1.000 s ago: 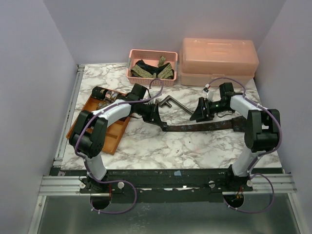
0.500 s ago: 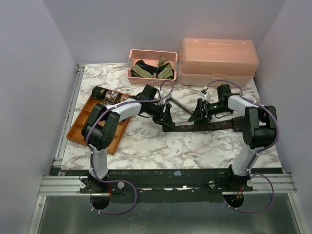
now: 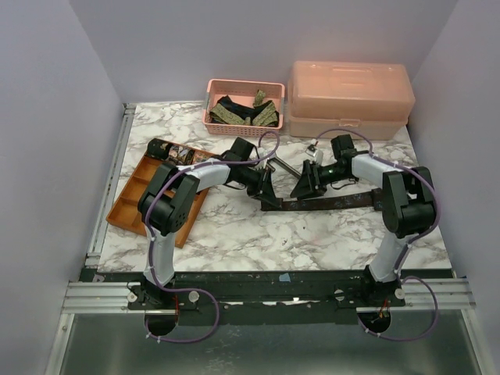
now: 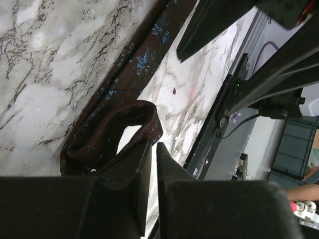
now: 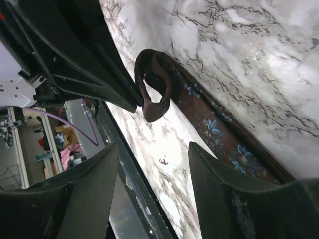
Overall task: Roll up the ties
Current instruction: Roll the tie at the center of the board.
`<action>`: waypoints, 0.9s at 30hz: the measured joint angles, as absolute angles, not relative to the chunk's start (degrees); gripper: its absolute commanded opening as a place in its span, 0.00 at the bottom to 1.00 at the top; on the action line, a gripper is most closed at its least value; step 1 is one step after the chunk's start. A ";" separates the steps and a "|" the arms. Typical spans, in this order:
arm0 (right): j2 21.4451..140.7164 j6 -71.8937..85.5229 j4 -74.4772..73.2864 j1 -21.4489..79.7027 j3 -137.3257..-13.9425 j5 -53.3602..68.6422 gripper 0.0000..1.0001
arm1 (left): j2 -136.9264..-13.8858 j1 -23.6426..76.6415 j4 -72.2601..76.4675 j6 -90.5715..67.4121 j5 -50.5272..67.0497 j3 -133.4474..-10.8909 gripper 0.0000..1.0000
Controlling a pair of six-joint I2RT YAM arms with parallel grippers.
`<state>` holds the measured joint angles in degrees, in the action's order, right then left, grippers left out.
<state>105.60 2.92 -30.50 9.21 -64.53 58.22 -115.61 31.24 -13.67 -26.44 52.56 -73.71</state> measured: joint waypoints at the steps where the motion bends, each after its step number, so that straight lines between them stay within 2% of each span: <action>1: 105.89 3.57 -29.93 9.87 -64.53 57.91 0.57 | -115.61 31.24 -13.69 -26.37 52.53 -73.78 0.08; 7: 107.57 7.27 -26.59 13.63 -64.53 54.50 0.48 | -116.05 31.24 -13.78 -26.22 52.03 -73.89 0.06; 17: 109.08 9.28 -24.21 17.32 -64.55 51.07 0.43 | -116.60 31.24 -13.93 -26.20 51.68 -75.22 0.02; 24: 111.44 10.35 -23.03 17.58 -64.73 49.80 0.29 | -116.64 31.24 -13.96 -25.96 51.66 -75.48 0.02; 27: 111.92 10.57 -22.61 17.58 -65.30 49.69 0.21 | -116.68 31.24 -13.96 -25.85 51.64 -75.48 0.05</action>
